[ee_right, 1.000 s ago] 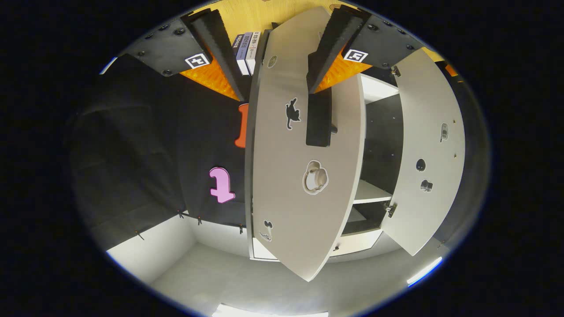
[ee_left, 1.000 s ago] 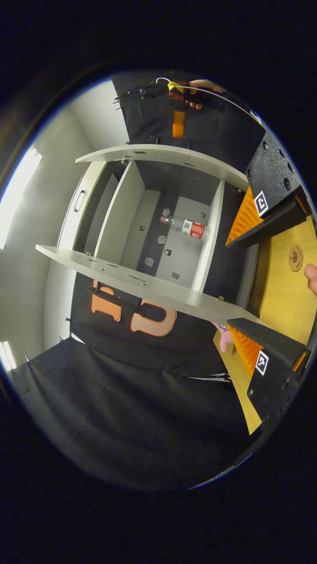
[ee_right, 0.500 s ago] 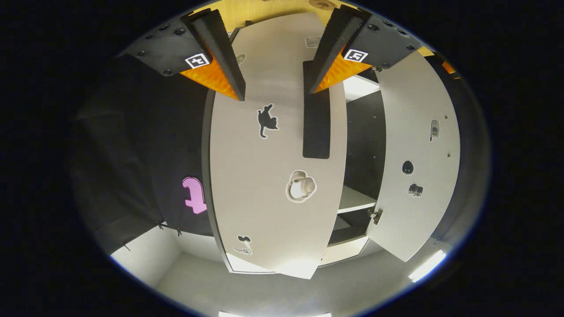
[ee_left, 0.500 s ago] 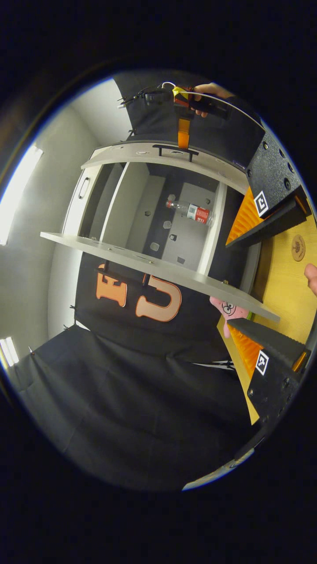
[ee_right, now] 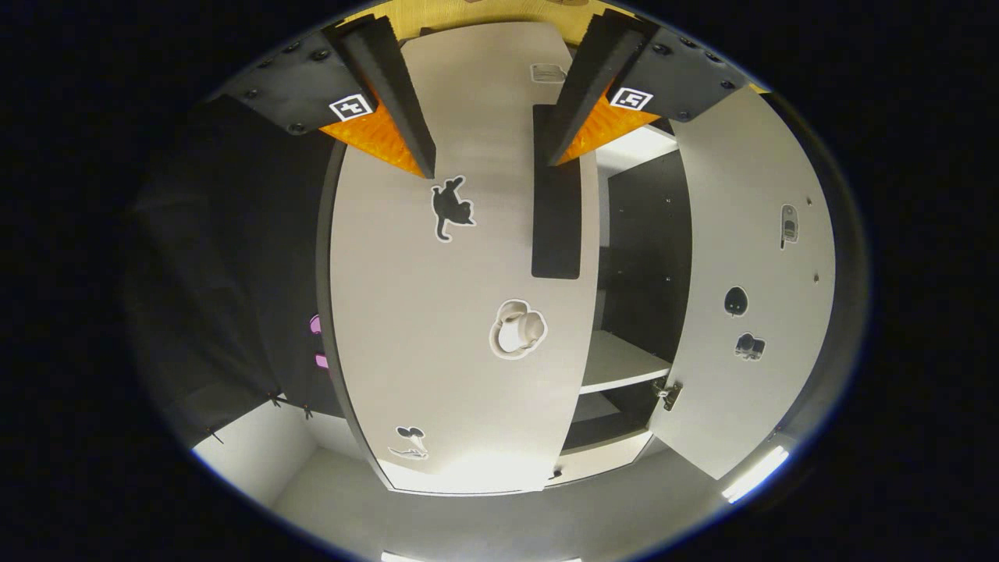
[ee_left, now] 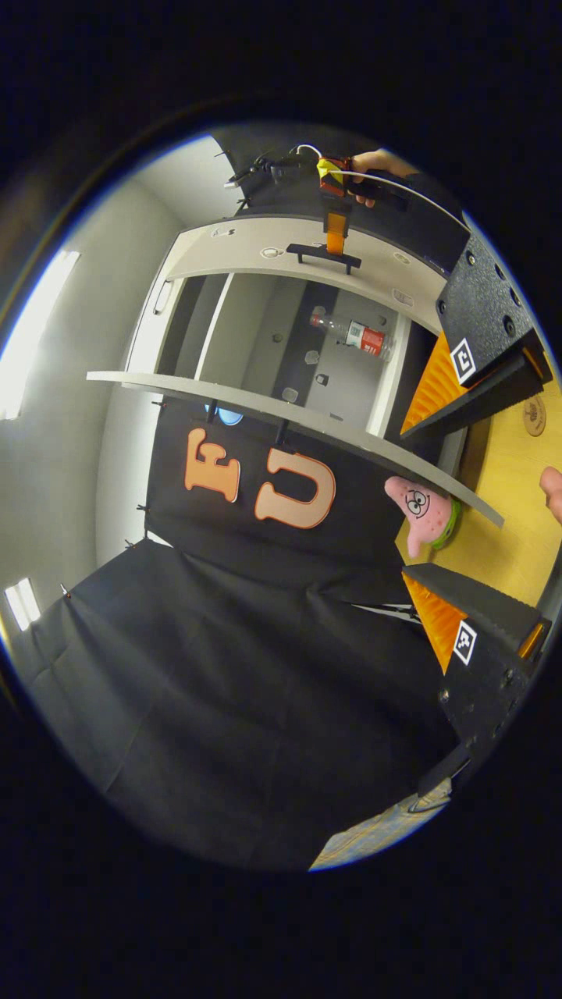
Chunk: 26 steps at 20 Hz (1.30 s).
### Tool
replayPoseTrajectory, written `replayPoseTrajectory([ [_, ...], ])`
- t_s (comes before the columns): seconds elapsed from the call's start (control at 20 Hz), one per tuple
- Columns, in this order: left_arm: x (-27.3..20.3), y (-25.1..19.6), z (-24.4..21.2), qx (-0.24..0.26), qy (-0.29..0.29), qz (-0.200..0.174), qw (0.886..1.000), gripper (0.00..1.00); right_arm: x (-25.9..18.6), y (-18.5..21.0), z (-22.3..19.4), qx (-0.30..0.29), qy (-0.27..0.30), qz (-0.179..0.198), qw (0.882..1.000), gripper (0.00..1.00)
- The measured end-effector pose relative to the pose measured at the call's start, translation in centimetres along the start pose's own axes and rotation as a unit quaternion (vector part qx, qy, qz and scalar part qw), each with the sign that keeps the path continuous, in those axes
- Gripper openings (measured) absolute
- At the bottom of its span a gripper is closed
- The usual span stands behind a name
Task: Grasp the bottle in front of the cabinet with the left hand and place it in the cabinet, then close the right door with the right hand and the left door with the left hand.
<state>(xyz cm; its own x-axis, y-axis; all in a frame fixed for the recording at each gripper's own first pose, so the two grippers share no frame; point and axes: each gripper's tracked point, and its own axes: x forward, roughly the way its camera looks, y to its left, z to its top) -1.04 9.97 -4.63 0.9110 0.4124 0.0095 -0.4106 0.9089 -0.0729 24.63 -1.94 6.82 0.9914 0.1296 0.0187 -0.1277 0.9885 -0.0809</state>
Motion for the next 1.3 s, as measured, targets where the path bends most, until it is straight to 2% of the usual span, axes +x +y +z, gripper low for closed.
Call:
replayPoseTrajectory([
  [0.2, -0.8, 2.0, 0.5, 0.001, -0.003, 0.023, 1.000, 0.94, 0.4, 0.2, -0.2, 0.009, 0.002, -0.010, 1.000, 0.94],
  [0.35, -0.7, 3.5, 1.9, 0.009, -0.022, 0.048, 0.999, 0.94, 0.1, 0.1, -0.2, 0.020, 0.007, -0.005, 1.000, 0.94],
  [0.45, -0.1, 4.1, 2.9, -0.005, -0.032, 0.059, 0.998, 0.95, -0.3, 0.6, -0.4, 0.034, 0.014, 0.009, 0.999, 0.94],
  [0.65, 2.4, 3.9, 5.2, -0.046, -0.041, 0.036, 0.997, 0.94, -4.0, -0.1, -0.9, 0.025, 0.022, 0.007, 0.999, 0.94],
  [0.75, 4.0, 4.6, 6.8, -0.053, -0.048, 0.031, 0.997, 0.95, -6.4, -0.1, -1.0, 0.024, 0.019, 0.007, 1.000, 0.95],
  [0.9, 6.8, 3.7, 8.8, -0.054, -0.048, 0.003, 0.997, 0.94, -10.1, -0.3, -1.1, 0.027, 0.012, -0.003, 1.000, 0.95],
  [1.1, 10.4, 1.4, 10.2, -0.027, -0.045, -0.025, 0.998, 0.94, -14.8, 0.0, -1.7, 0.038, 0.002, -0.011, 0.999, 0.95],
  [1.3, 12.9, 0.0, 11.7, 0.007, -0.065, -0.034, 0.997, 0.94, -18.9, -1.3, -2.8, 0.046, 0.006, -0.046, 0.998, 0.94],
])
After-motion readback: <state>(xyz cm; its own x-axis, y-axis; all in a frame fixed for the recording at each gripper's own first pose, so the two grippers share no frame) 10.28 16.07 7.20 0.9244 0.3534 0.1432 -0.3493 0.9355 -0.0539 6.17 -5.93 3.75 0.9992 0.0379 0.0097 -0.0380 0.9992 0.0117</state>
